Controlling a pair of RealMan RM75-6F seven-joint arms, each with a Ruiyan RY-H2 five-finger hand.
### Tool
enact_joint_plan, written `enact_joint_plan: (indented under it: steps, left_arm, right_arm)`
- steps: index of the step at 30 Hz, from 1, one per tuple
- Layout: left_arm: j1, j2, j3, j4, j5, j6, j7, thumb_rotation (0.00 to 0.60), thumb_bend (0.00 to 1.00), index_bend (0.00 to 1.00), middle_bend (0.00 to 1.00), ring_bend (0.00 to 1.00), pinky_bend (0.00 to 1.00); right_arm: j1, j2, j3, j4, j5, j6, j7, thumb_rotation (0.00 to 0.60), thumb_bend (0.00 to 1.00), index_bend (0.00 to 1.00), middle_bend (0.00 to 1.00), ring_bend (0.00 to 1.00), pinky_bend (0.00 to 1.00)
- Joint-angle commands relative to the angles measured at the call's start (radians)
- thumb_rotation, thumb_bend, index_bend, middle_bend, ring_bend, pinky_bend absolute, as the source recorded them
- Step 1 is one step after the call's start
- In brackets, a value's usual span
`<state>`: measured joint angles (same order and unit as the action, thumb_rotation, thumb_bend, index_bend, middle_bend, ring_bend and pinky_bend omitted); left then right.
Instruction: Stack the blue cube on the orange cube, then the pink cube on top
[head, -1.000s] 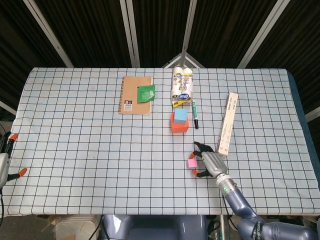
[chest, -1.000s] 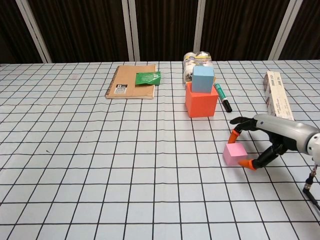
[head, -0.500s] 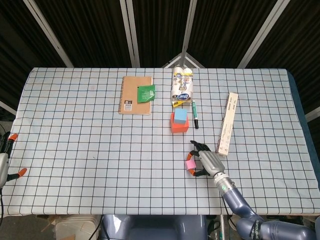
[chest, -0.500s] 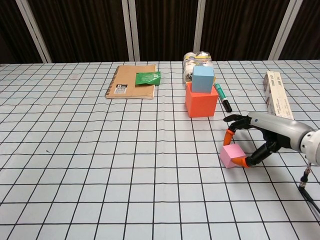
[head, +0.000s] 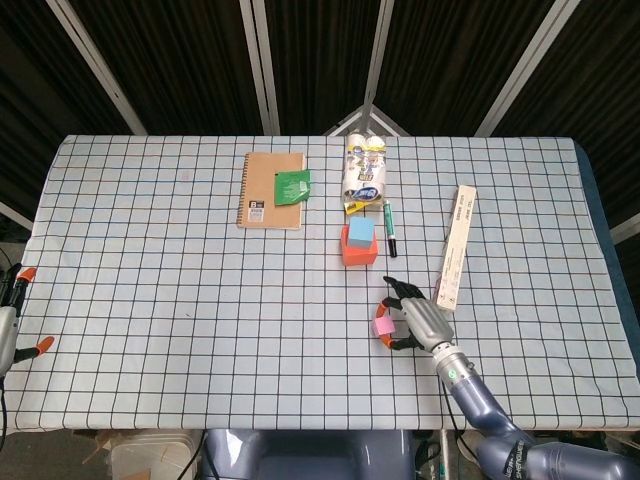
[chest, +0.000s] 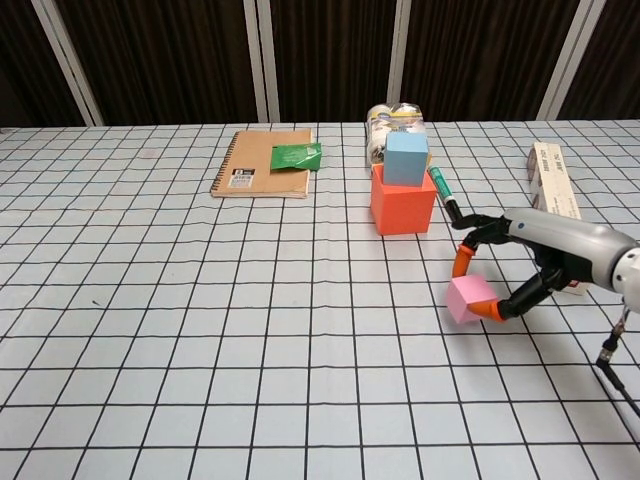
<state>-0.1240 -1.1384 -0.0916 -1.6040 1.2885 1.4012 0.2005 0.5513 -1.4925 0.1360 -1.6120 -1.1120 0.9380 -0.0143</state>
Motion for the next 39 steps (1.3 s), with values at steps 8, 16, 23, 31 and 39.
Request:
enact_joint_plan:
  steps: [8,16,23,31,39]
  left_arm:
    - [0.004,0.007,-0.001,0.001,0.003,0.005,-0.017,0.6,0.11,0.05,0.0,0.0,0.0]
    - [0.004,0.007,0.002,-0.002,0.009,0.005,-0.016,0.6,0.11,0.05,0.0,0.0,0.0]
    - [0.009,0.006,0.002,-0.005,0.013,0.017,-0.013,0.6,0.11,0.06,0.0,0.0,0.0]
    - [0.008,0.009,0.0,0.0,0.01,0.011,-0.022,0.6,0.11,0.05,0.0,0.0,0.0]
    - [0.011,0.015,-0.005,0.005,0.004,0.012,-0.039,0.6,0.11,0.06,0.0,0.0,0.0]
  right_arm:
    - [0.054,0.187,0.112,-0.124,0.104,0.01,-0.118,0.6,0.36,0.47,0.0,0.02,0.0]
    - [0.134,0.364,0.2,-0.242,0.329,0.002,-0.274,0.6,0.36,0.47,0.0,0.02,0.0]
    - [0.273,0.396,0.238,-0.246,0.583,-0.032,-0.387,0.6,0.36,0.47,0.0,0.02,0.0]
    - [0.451,0.319,0.24,-0.161,0.827,-0.021,-0.488,0.6,0.36,0.47,0.0,0.02,0.0]
    - [0.543,0.257,0.257,-0.071,0.922,-0.027,-0.504,0.6,0.36,0.47,0.0,0.03,0.0]
